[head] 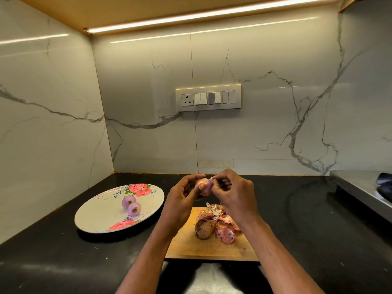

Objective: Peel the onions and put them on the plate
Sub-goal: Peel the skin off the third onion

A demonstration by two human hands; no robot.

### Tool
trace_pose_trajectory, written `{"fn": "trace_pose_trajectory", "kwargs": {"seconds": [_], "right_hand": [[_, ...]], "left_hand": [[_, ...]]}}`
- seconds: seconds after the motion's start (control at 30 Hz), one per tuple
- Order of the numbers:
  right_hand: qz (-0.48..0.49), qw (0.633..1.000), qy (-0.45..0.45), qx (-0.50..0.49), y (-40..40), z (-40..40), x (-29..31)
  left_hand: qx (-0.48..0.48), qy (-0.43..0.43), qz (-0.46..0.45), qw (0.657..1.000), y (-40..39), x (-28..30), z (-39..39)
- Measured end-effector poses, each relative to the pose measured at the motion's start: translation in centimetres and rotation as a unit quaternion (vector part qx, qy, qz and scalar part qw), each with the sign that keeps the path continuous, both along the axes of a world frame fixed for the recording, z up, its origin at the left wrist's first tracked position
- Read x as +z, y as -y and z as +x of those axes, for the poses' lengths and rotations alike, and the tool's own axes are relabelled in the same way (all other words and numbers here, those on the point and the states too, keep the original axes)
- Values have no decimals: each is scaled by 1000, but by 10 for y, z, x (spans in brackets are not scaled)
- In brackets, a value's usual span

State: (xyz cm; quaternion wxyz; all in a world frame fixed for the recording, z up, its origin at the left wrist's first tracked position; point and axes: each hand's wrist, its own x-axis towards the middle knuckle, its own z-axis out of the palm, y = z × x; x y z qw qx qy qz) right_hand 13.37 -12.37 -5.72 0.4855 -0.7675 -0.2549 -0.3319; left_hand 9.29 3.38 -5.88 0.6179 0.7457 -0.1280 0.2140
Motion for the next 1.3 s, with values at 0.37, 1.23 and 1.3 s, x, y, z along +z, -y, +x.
{"fn": "trace_pose_trajectory", "kwargs": {"seconds": [0.37,1.23,1.3], "right_hand": [[-2,993,-70,92,2,1,2],[-122,978,-168,-8,15,14,-12],[-130,977,-170,7,15,14,-9]], "left_hand": [[8,-16,-11,1000,-4,-1,3],[-25,-34,-93,995,-2,4,0],[-13,-39,-90,995,-3,4,0]]}}
